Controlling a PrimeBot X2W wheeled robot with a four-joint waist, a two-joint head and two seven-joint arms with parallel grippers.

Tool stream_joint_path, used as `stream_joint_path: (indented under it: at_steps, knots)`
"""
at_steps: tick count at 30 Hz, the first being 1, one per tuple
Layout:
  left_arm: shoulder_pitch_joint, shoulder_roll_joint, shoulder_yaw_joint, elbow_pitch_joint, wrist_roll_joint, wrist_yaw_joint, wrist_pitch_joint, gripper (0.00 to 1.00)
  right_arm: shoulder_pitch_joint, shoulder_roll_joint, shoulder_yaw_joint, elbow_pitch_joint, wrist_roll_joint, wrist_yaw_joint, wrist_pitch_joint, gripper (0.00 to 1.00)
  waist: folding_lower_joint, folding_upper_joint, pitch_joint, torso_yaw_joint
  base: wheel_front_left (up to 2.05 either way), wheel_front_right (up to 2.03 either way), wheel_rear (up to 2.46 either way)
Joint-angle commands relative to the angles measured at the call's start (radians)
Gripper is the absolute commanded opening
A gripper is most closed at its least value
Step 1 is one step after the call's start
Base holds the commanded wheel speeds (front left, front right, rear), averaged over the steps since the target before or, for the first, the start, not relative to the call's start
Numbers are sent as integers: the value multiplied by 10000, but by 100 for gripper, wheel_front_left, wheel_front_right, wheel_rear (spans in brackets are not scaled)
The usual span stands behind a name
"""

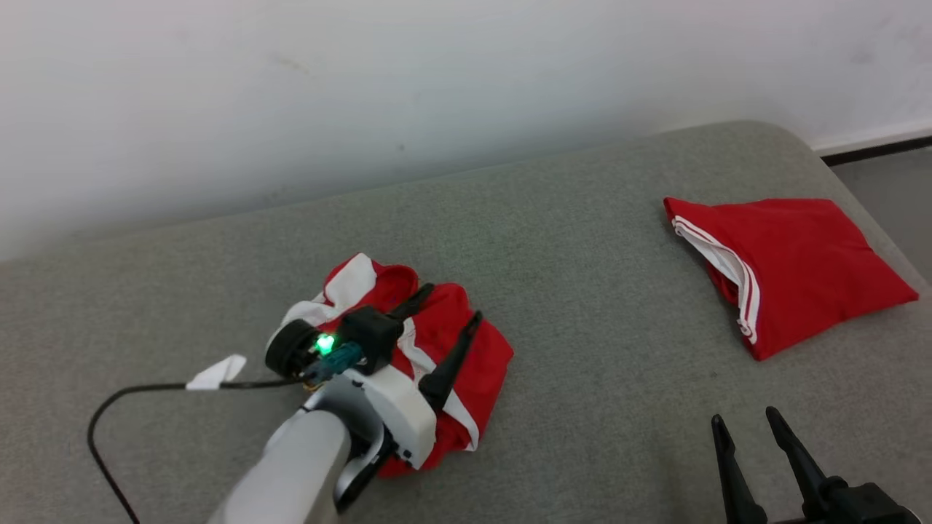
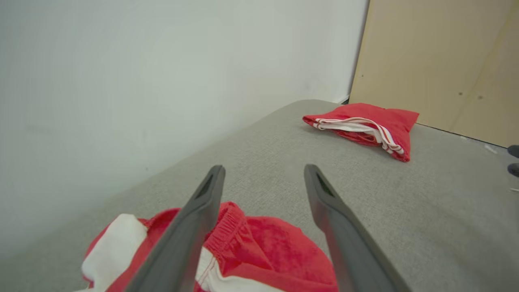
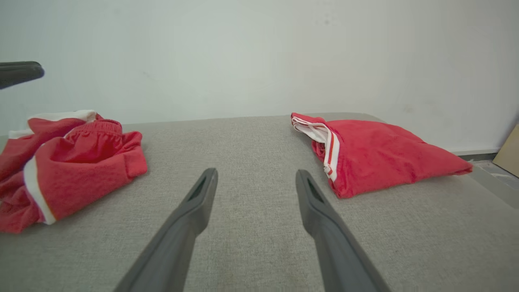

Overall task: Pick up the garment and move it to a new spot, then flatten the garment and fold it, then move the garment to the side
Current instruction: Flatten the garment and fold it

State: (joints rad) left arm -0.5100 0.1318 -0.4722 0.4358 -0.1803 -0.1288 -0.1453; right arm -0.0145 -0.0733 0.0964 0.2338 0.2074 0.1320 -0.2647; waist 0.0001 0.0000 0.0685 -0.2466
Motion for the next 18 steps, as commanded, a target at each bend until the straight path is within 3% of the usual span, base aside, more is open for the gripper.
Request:
stream_joint_path:
  at_steps: [1,4,9,18]
  knots:
    - [-318,245,-334,251,-247,-15,183,100,-92,-12,8,36,52,-28,15,100,-1,0,416,-407,0,0,0]
    - [-1134,771,-1254,1015,-1260,2,651,100,-253,49,79,55,101,-28,13,100,-1,0,690,-624,0,0,0]
    - [-2200,1442,-2146,2156,-1992,-2,1071,100,-420,99,148,95,138,-28,15,100,-1,0,1036,-830,0,0,0]
    - [-2911,2005,-3808,2568,-3971,-2,2138,100,-551,127,196,150,125,-28,13,100,-1,0,1362,-817,0,0,0]
